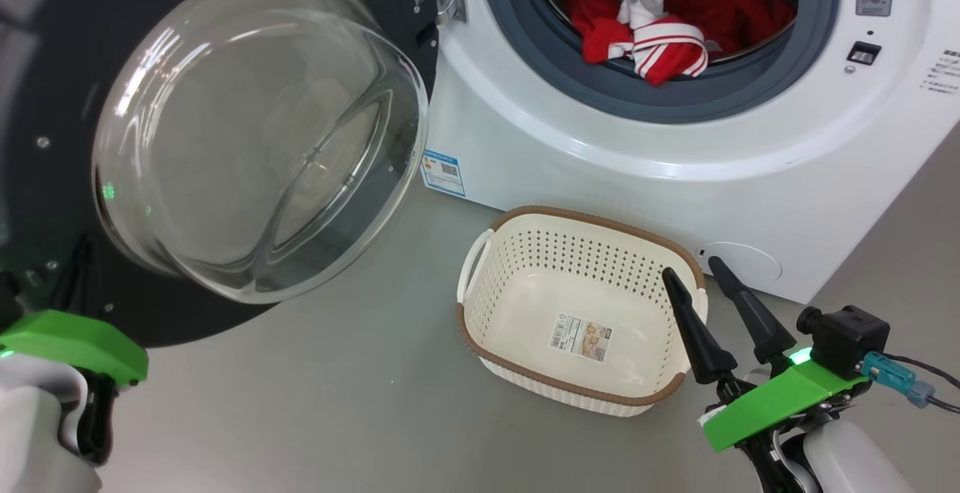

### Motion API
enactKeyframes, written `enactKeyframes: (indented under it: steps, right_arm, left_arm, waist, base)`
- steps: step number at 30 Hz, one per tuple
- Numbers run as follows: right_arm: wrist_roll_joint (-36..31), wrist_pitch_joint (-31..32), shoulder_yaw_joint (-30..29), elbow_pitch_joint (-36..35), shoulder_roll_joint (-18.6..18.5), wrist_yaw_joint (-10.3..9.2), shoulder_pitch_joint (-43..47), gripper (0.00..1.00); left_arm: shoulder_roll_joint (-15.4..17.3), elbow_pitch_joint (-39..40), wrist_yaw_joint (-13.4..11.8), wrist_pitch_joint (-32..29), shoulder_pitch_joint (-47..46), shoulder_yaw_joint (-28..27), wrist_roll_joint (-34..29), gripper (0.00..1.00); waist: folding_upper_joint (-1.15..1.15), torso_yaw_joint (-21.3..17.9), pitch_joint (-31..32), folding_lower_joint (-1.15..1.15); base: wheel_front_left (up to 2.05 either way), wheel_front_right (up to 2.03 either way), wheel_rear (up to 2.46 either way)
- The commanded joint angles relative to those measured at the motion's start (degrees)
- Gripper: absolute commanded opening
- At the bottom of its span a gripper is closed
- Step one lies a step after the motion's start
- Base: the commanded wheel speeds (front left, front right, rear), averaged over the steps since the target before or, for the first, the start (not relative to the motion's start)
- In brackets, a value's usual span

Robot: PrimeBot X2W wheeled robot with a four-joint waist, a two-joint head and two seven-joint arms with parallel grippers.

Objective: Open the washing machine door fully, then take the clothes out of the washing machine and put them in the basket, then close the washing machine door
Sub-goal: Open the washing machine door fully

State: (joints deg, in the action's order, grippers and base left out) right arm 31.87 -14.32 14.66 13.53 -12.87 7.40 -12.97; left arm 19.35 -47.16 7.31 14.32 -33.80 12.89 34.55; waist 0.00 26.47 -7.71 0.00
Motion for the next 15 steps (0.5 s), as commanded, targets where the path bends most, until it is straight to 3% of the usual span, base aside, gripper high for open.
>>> enactKeyframes:
  steps: [1, 15]
  right_arm:
    - [0.24, -0.68, 1.18, -1.58, 0.21, 0.09, -0.36, 1.0]
    - [0.4, -0.68, 1.28, -1.68, -0.07, 0.09, 0.22, 1.0]
  left_arm:
    - [3.39, 1.77, -0.18, 0.65, 0.06, -2.26, 0.34, 0.0]
    - [1.85, 17.99, -3.02, 0.67, 10.09, -6.89, -1.52, 0.0]
  waist:
    - [0.0, -0.4, 0.15, 0.0]
    - [0.0, -2.54, 1.17, 0.0]
  base:
    - [0.0, 0.0, 0.0]
    - [0.0, 0.0, 0.0]
